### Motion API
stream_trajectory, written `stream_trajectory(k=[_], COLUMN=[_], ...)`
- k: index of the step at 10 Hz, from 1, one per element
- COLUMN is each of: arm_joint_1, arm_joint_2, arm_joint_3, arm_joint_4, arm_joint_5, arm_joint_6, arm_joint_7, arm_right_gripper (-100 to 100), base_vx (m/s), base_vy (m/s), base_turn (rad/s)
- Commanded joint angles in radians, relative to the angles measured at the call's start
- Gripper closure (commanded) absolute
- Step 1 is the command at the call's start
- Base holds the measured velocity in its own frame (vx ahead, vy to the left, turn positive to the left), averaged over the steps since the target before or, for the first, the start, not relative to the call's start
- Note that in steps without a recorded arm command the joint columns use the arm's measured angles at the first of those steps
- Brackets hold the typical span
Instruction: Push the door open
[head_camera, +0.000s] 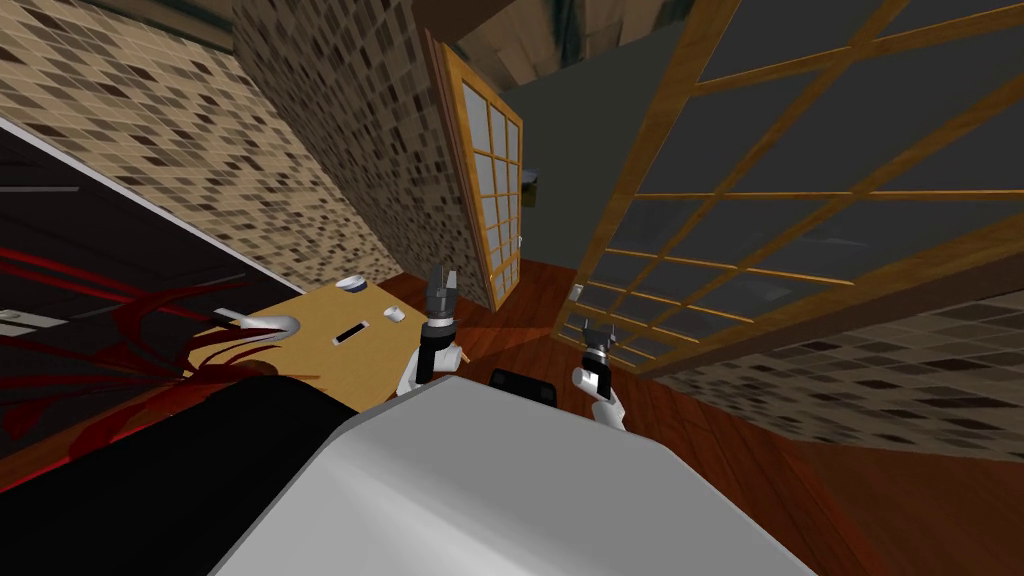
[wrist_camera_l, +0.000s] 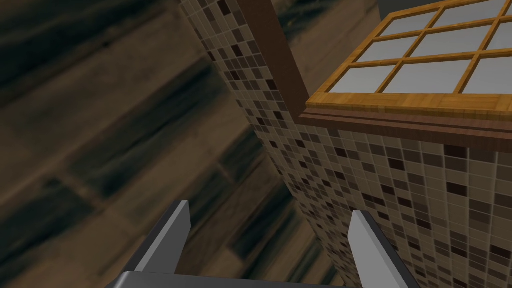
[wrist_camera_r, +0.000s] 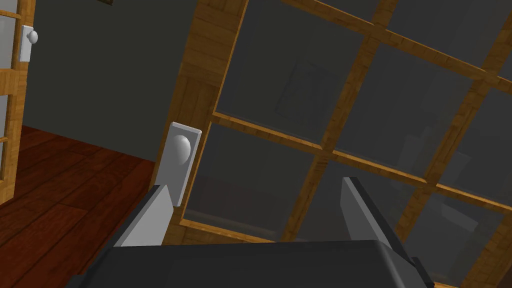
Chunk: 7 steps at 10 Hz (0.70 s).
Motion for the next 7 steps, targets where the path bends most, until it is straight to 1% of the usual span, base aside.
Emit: stream_trajectory(k=[1,7], arm_joint_1=[-0.018,-0.067], arm_joint_2=[0.007,0.030], arm_joint_3=[-0.001,-0.007], arm_joint_4=[0.050,0.184], arm_joint_5=[-0.008,-0.036], arm_joint_6=[-0.018,-0.052], arm_joint_7=[-0.031,-0.127], arm_right_gripper=[-100,-100], base_vx=[0.081,0.091], base_vy=[-0.031,-0.025], base_turn=[0.056,0.051])
